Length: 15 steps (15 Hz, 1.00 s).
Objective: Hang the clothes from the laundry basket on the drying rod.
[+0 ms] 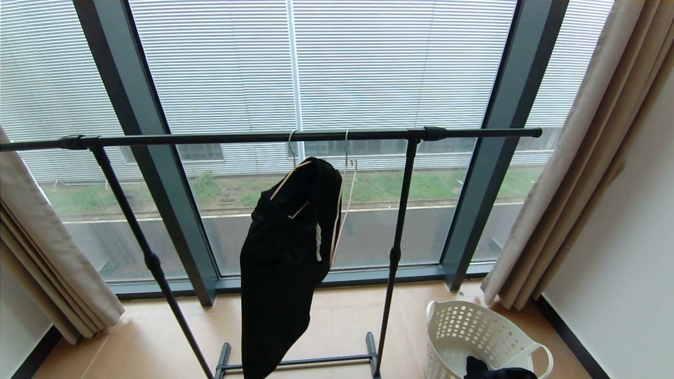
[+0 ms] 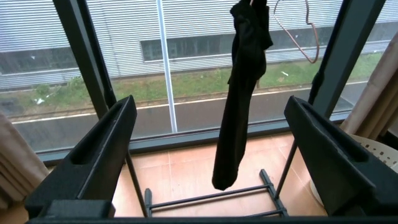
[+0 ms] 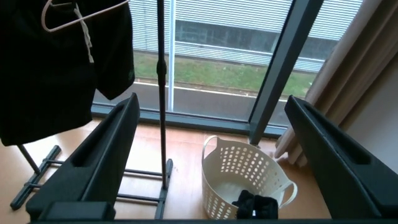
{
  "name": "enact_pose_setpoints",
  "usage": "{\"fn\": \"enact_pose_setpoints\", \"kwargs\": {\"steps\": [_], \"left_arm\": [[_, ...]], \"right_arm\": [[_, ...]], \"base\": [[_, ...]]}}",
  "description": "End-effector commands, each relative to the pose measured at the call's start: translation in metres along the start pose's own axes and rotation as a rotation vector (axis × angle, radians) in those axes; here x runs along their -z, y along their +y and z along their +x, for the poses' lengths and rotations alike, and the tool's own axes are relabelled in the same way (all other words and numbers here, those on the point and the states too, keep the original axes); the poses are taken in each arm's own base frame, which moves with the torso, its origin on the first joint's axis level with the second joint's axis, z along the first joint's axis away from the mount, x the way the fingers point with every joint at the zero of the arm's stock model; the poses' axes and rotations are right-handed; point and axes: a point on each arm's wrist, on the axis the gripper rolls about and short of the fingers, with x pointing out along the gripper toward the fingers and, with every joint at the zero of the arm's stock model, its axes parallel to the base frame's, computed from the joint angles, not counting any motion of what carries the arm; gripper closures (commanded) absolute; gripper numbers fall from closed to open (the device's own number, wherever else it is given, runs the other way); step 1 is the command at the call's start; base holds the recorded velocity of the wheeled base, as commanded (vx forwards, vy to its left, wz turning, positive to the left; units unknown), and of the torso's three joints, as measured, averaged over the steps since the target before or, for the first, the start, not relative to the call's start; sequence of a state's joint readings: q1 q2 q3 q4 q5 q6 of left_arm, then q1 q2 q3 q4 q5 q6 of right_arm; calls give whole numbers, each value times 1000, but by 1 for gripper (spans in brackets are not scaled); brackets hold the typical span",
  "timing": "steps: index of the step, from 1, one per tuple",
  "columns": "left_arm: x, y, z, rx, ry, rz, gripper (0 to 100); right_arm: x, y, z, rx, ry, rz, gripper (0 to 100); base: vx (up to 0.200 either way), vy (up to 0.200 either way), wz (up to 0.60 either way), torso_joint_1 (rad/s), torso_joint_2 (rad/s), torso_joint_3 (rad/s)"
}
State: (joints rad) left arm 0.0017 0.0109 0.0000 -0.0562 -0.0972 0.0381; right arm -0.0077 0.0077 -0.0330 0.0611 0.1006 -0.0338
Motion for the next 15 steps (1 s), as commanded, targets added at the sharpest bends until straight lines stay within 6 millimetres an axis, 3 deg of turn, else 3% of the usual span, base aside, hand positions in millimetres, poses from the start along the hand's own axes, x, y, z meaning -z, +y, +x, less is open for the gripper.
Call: {"fn": "enact_pose_setpoints", "kwargs": {"steps": [1,10,12,15], "left_arm": [[0,0,0,1,-1,0,0],[0,0,0,1,-1,-1,0],[0,0,0,1,-1,-1,0],[0,0,0,1,-2,-1,0]], "right_arm": [[3,-3,1,142,14,-1,0],[0,-4,3,164,-41,-35,0],[0,-1,3,37,-49,-27,0],[0,-1,3,42,-49,-27,0]], "base": [[0,0,0,0,0,0],[0,0,0,0,0,0],[0,0,0,0,0,0],[0,0,0,-17,35,24]]}}
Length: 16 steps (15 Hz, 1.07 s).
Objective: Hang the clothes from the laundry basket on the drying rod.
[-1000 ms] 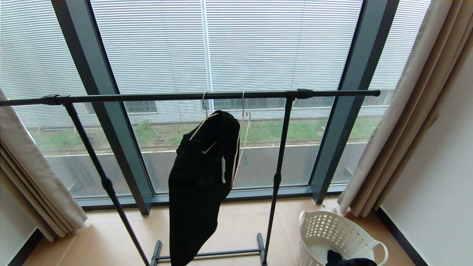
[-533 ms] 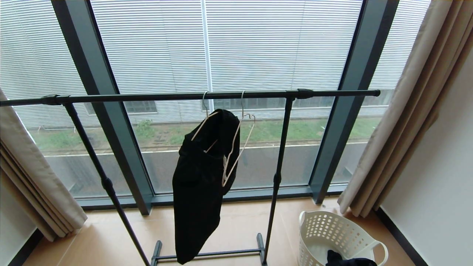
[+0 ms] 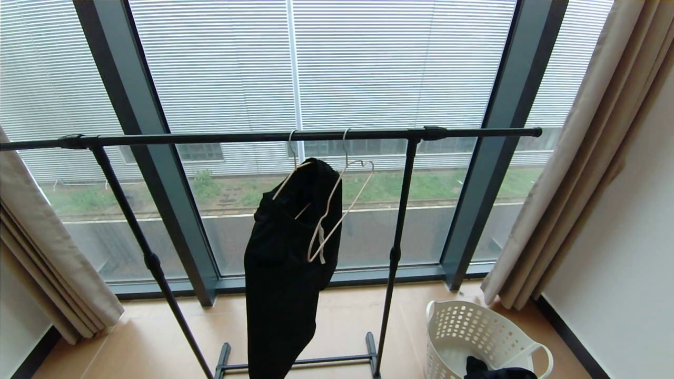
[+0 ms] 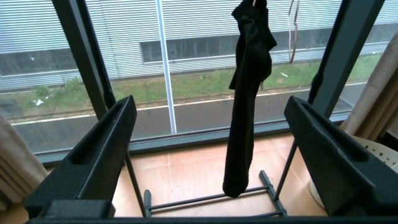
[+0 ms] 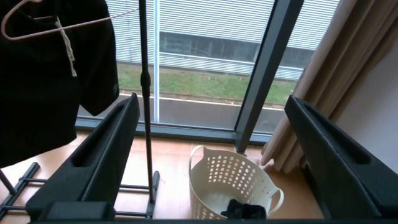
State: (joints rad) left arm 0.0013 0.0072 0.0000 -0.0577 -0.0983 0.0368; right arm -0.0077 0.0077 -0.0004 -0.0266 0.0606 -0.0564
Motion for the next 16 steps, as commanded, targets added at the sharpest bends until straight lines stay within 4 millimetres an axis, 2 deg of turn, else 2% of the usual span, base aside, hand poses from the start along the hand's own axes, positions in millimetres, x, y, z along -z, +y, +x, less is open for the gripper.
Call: {"fn": "enact_pose_setpoints", "kwargs": {"steps": [1,9,16], "left_arm": [[0,0,0,0,3,0,0],[0,0,0,3,4,1,0],[0,0,0,3,4,1,0]], "right_arm": [[0,0,0,-1,4,0,0],[0,0,0,-1,4,0,0],[0,0,0,-1,4,0,0]], "base": [[0,0,0,-119,305,159],[0,0,0,-154,369,210],[0,0,0,-219,533,313]]}}
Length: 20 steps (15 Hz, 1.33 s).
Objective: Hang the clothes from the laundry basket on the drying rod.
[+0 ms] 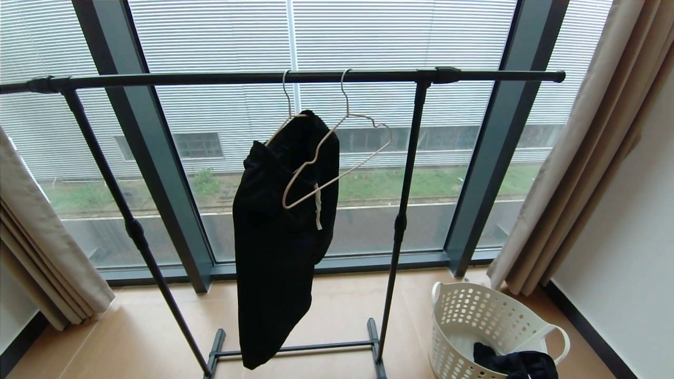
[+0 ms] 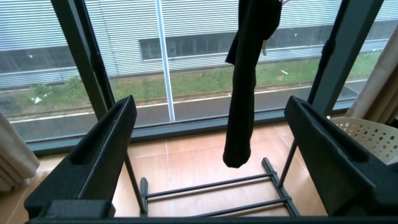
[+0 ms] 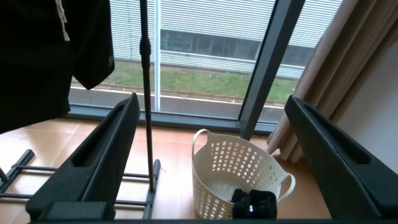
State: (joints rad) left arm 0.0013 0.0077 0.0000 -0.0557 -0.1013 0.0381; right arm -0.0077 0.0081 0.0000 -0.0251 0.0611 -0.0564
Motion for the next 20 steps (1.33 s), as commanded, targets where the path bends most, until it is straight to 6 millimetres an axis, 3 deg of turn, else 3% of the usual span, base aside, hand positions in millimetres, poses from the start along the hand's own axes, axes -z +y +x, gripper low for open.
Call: {"fn": "enact_pose_setpoints", "kwargs": {"steps": [1,11,20], "left_arm": [[0,0,0,0,2,0,0],[0,0,0,0,2,0,0],[0,0,0,1,2,0,0]], "right_arm": [[0,0,0,0,2,0,0],[0,0,0,0,2,0,0],[0,0,0,0,2,0,0]], "base": [[0,0,0,-212,540,325],[0,0,0,-174,507,331],[0,0,0,-88,458,363]]}}
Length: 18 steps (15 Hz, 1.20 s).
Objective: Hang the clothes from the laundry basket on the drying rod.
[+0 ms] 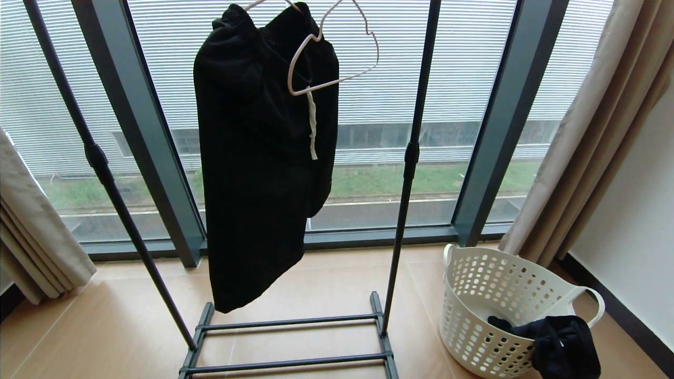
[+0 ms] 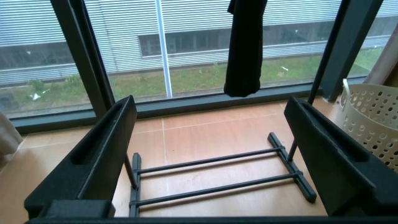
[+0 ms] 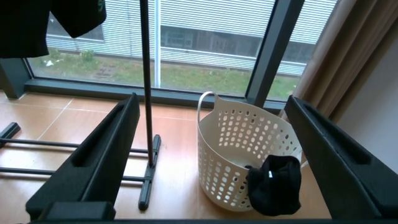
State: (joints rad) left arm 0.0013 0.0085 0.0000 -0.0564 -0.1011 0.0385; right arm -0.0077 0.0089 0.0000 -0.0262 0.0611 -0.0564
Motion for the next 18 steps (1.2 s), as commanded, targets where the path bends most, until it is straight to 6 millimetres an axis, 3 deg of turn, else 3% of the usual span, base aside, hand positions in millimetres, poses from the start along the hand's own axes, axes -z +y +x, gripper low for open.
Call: {"fn": "enact_pose_setpoints", "kwargs": {"steps": [1,6,13,18], "left_arm": [[0,0,0,0,2,0,0],[0,0,0,0,2,0,0],[0,0,0,0,2,0,0],[0,0,0,2,3,-1,0]], "right_arm": [[0,0,0,0,2,0,0],[0,0,0,0,0,1,0],[0,0,0,0,0,1,0],[0,0,0,0,0,1,0]], "base": [[0,0,0,-36,427,393],[0,0,0,-3,94,90],[0,0,-514,1,4,5],[0,-200,0,2,6,1]]}}
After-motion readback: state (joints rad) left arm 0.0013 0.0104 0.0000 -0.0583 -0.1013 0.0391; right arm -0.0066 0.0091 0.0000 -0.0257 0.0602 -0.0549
